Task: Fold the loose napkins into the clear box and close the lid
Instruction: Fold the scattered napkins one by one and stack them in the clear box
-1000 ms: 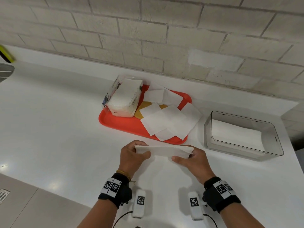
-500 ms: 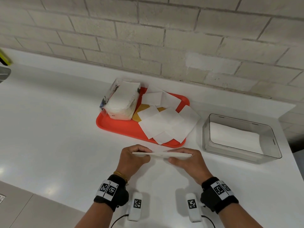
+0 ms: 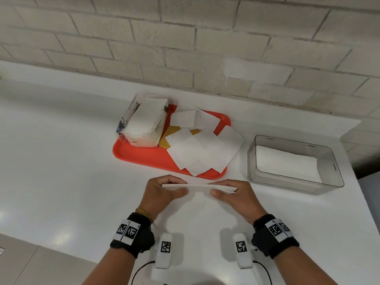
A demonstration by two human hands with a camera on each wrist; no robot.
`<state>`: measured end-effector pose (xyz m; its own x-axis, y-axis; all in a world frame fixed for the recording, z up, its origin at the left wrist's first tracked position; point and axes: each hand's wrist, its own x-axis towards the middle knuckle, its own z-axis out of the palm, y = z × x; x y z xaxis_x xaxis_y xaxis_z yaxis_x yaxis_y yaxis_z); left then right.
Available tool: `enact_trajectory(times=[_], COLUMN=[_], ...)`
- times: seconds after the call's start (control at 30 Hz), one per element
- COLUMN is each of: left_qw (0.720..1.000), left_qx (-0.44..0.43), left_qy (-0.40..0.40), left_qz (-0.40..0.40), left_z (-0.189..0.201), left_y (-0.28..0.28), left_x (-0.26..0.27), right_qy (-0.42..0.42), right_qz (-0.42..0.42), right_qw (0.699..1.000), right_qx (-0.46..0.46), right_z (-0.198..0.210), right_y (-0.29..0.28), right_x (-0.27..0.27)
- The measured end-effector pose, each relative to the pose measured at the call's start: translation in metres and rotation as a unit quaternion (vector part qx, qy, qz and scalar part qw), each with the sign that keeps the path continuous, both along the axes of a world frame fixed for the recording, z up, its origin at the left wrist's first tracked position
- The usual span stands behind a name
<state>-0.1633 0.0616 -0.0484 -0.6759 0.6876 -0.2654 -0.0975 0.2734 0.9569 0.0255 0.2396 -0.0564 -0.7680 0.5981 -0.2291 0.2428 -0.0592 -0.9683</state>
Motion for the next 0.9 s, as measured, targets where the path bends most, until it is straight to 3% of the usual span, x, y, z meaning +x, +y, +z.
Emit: enact_trajectory(times=[0.1,0.23,0.43,0.57,0.73,0.9], left_qw=[0.999,1.0,0.998,0.998,1.0,0.996], left_qx=[-0.032,0.01,-0.022,-0.008,0.026,-0.018], left_qy=[0.002,0.003,0.048,0.056,0.008,0.066], left_qz=[-0.01,-0.014,-0.026,-0.011,0.001,0.051], left_z=[-0.003,0.004,-0.005,0.0,0.018,0.01], left_y=[0.003,0.009,0.013,0.021,0.041,0.07], left_x=[0.004,0.007,0.008,0.005,0.007,0.003], right_qy=[-0.018,-0.005,-0.079,-0.099,-0.118,-0.121], right_qz=[-0.001,0.003,-0.004,-0.013,-0.022,-0.102], right_qw=[1.0,0.999,0.995,0.994,0.991,0.986], right_qx=[0.021,0.042,0.069,0.045,0.054,0.056], right_z=[-0.001,-0.001,0.002,0.028,0.078,0.111], right_y=[-0.003,0.0,0.011,0.03,0.076,0.141], right_x=[0.0,0.002,0.01,0.026,0.067,0.114])
